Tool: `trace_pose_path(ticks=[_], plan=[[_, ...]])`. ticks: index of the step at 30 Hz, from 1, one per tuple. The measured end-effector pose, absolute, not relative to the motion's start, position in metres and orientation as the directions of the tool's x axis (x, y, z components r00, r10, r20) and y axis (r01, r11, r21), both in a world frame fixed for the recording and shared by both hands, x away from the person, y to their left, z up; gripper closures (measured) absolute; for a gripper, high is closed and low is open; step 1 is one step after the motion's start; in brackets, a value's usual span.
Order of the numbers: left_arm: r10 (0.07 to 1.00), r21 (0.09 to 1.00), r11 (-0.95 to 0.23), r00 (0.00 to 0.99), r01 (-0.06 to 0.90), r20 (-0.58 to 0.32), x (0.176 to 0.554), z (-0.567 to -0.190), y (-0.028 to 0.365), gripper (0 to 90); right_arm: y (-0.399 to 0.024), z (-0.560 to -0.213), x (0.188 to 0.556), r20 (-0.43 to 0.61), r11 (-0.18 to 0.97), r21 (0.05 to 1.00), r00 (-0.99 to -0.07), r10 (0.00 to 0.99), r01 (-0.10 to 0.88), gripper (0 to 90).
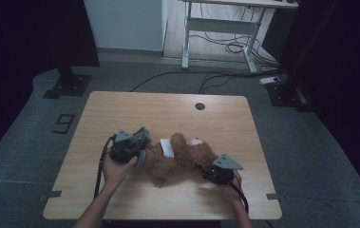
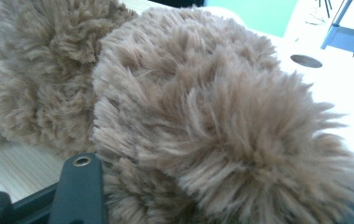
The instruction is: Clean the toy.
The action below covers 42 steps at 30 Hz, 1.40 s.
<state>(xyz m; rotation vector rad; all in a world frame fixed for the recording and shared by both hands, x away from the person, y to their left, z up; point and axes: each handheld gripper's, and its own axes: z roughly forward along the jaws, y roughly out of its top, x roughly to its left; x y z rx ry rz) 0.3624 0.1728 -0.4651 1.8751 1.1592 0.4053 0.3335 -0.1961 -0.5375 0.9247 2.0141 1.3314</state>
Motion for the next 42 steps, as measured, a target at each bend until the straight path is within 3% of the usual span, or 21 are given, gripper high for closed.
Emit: trace_pose_path(ticks=[4,8,12,16,19,25,32,42], plan=[[0.824,0.829,-0.223,0.553,0.512,-0.120,0.354,-0.447,0.157,79.7,-0.196,-0.538,0.334,-0.065,0.266,0.932,-0.610,0.790,0.245,39.5],[0.770,0.837,-0.301,0.634,0.458,-0.071,0.348,-0.433,0.115,79.7,-0.196,-0.538,0.333,-0.063,0.265,0.932,-0.609,0.791,0.247,39.5],[0.717,0.817,-0.407,0.697,0.409,0.009,0.343,-0.434,0.064,79.5,-0.196,-0.538,0.333,-0.065,0.266,0.932,-0.609,0.790,0.245,39.5],[0.671,0.820,-0.419,0.742,0.390,-0.009,0.338,-0.436,0.030,79.4,-0.198,-0.539,0.334,-0.062,0.264,0.933,-0.612,0.788,0.246,39.6],[0.671,0.799,-0.463,0.741,0.385,0.031,0.339,-0.443,0.019,79.6,-0.198,-0.539,0.333,-0.063,0.266,0.932,-0.613,0.788,0.247,39.5],[0.702,0.808,-0.377,0.709,0.453,-0.070,0.348,-0.456,0.054,79.9,-0.196,-0.538,0.333,-0.073,0.276,0.930,-0.615,0.785,0.242,39.4],[0.767,0.837,-0.298,0.637,0.458,-0.075,0.343,-0.457,0.105,79.8,-0.196,-0.538,0.333,-0.073,0.275,0.930,-0.612,0.788,0.244,39.4],[0.845,0.801,-0.261,0.529,0.539,-0.081,0.345,-0.476,0.159,79.8,-0.195,-0.538,0.333,-0.073,0.275,0.930,-0.613,0.787,0.243,39.4]])
